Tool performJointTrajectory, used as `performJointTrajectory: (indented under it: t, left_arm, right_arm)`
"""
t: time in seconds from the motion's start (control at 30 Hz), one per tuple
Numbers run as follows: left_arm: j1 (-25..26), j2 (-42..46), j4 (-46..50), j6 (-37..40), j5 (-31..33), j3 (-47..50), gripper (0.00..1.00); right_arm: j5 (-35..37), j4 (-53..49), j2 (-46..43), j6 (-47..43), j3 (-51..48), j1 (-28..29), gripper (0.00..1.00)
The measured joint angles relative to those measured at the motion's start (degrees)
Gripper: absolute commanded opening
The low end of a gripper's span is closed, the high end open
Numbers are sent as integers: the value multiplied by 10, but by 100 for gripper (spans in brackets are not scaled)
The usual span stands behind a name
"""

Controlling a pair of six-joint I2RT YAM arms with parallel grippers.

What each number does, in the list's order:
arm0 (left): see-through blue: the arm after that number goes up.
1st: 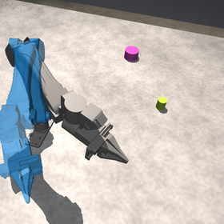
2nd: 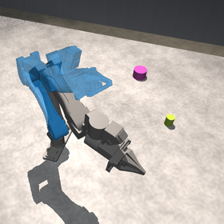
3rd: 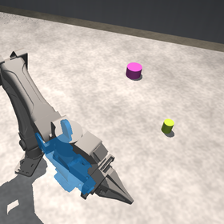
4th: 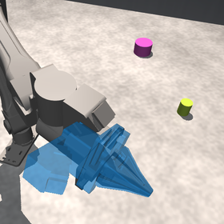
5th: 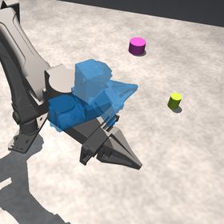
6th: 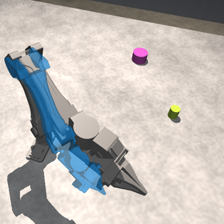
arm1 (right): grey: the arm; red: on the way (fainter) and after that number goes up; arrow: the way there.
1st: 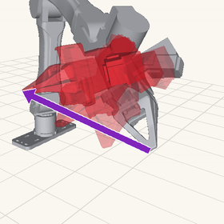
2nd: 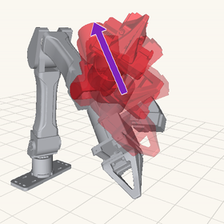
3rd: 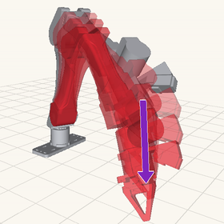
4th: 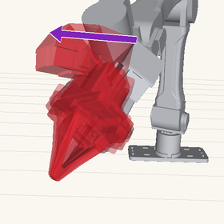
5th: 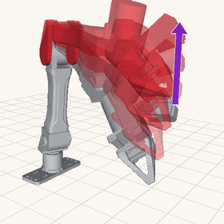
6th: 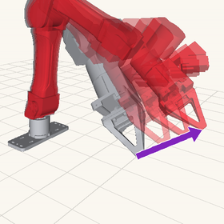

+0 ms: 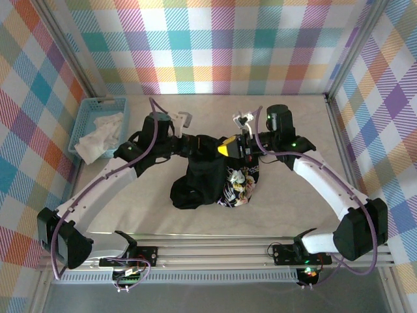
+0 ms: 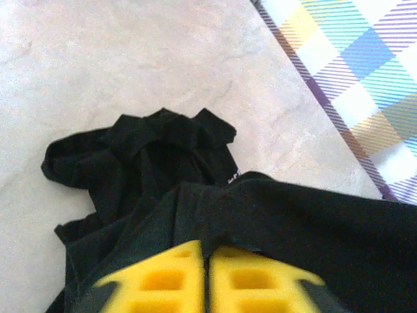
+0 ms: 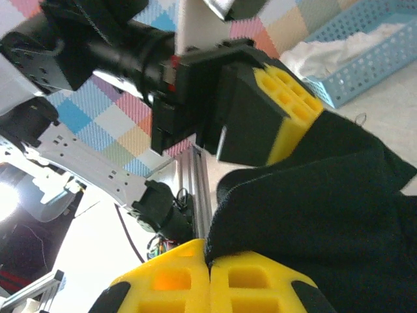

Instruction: Fold the inside-out t-shirt

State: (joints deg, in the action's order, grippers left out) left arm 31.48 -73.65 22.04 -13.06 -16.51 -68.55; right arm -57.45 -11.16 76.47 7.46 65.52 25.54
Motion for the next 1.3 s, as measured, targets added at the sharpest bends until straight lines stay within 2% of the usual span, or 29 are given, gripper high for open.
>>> performJointTrajectory:
  t: [0.07,0.2,0.43,0.5,0.6,0.73,0.87,1.13,1.3]
  left_arm:
    - [0,6,-5,-11,-2,-2,0]
    - [0,45,-20,-59,0,2,0]
    - [1,140,-97,-169,-4,42,0]
    - [1,143,-104,-188,-2,47,0]
    - [2,143,-105,-204,3,52,0]
    - [2,143,-104,-213,7,54,0]
    - [2,143,-104,-219,8,54,0]
    - [4,141,-101,-221,21,54,0]
    - [7,130,-100,-221,37,54,0]
  right_arm:
    - [45,-39,0,-7,20,0,10]
    - [190,-103,7,3,74,0,25]
    - [362,-121,0,17,78,7,37]
    - [369,-110,-26,9,49,9,39]
    - [334,-87,-98,-4,-17,22,39]
    - [278,-59,-158,-21,-60,85,42]
    - [286,-45,-146,-31,-64,149,45]
    - [364,-1,-109,5,-112,214,41]
    - [397,37,-101,38,-136,259,43]
